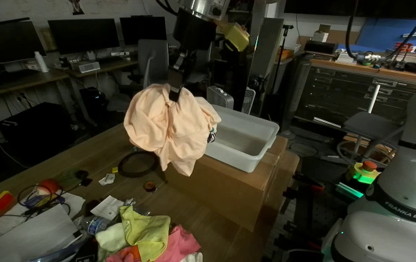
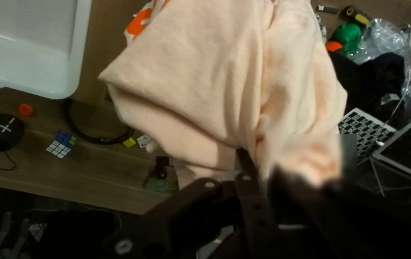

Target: Remove the clothes from the white storage container

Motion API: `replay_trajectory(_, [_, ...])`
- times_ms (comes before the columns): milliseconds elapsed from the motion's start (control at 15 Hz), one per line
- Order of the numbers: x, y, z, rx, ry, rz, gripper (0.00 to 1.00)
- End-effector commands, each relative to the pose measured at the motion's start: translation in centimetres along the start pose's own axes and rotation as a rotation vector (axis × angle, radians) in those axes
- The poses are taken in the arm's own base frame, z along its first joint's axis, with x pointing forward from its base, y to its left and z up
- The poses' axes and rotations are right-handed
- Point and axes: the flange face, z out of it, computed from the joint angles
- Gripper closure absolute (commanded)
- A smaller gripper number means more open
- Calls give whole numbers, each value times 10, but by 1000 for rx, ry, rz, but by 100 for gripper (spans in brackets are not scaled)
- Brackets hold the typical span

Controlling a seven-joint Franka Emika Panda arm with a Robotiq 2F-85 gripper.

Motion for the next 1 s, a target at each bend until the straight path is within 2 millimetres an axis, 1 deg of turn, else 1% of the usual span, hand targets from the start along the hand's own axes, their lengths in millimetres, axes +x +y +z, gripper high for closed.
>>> replay_trajectory(0, [18, -22, 8, -18, -33, -69, 97])
replay_trajectory(267, [27, -42, 26, -28, -85, -135, 97])
replay_trajectory(533, [36, -53, 39, -43, -125, -182, 97])
replay_trajectory(600, [38, -54, 42, -49, -133, -191, 65])
replay_trajectory(667, [41, -54, 44, -52, -143, -190, 64])
replay_trajectory(800, [46, -53, 46, -60, -150, -196, 51])
replay_trajectory(933, [50, -49, 47, -61, -157, -192, 35])
